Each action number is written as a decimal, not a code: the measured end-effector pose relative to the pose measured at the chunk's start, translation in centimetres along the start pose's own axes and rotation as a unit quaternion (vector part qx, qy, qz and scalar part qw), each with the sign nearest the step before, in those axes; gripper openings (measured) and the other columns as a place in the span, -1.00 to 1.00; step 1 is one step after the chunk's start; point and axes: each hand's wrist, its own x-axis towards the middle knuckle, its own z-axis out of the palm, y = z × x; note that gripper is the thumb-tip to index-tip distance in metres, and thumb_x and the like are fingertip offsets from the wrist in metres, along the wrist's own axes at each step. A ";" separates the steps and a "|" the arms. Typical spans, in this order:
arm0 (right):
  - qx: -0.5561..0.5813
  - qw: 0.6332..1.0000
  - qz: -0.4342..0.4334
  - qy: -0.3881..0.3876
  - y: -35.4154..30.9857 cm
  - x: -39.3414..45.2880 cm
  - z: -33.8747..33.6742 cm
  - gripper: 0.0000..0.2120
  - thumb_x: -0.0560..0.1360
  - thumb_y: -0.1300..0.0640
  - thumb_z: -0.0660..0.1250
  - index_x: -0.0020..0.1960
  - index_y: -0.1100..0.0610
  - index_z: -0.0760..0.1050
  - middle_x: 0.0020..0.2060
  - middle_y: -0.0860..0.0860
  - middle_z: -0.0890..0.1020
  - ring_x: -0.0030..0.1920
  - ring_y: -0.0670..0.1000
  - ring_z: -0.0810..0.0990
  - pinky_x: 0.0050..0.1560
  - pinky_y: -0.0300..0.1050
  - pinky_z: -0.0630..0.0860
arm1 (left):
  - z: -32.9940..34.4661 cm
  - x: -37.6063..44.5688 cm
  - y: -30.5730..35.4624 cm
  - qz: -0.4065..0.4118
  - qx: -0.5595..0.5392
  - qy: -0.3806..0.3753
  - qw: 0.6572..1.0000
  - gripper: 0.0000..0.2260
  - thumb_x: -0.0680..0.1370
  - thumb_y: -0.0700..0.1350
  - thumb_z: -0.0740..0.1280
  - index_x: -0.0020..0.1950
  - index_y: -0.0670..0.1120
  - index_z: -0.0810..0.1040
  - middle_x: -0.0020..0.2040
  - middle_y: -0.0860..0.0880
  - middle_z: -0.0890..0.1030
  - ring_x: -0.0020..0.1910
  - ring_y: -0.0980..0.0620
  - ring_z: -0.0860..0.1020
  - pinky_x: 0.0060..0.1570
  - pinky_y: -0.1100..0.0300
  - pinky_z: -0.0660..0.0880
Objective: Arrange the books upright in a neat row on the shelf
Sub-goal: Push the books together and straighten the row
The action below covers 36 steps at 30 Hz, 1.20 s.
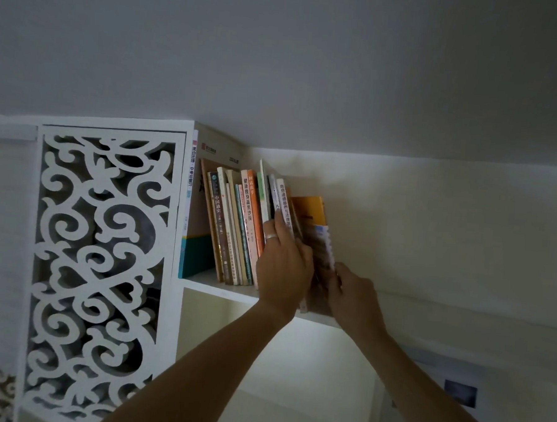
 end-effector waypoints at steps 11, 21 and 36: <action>0.103 0.979 -0.063 -0.167 -1.6 1.7 1.6 -0.57 0.47 -0.27 0.40 0.29 -0.22 0.43 0.05 -0.32 0.60 0.04 -0.27 0.58 0.02 -0.39 0.46 | 1.3 2.7 -5.7 0.131 0.085 0.010 0.988 -0.43 0.72 0.13 -0.04 0.70 -0.04 -0.02 0.70 -0.10 -0.15 0.68 -0.07 -0.06 0.59 -0.08 0.01; 0.152 0.974 -0.007 -0.169 -2.4 2.8 3.0 -0.45 0.50 -0.09 0.46 0.44 -0.07 0.42 0.15 -0.14 0.64 0.11 -0.12 0.63 0.20 -0.07 0.60 | 2.2 1.2 -5.6 0.041 -0.063 0.059 0.995 -0.59 0.68 -0.11 0.29 0.50 -0.04 0.26 0.37 -0.09 0.41 0.28 -0.01 0.48 0.30 0.02 0.53; 0.061 0.996 0.014 -0.066 -2.6 2.6 4.3 -0.51 0.53 -0.31 0.20 0.30 -0.01 0.39 0.04 -0.06 0.66 -0.09 -0.09 0.61 -0.06 -0.19 0.57 | -0.7 1.2 -1.9 -0.040 -0.054 -0.062 0.996 -0.74 0.72 -0.03 0.11 0.33 -0.09 0.43 0.17 -0.04 0.59 0.01 0.11 0.60 0.04 0.27 0.59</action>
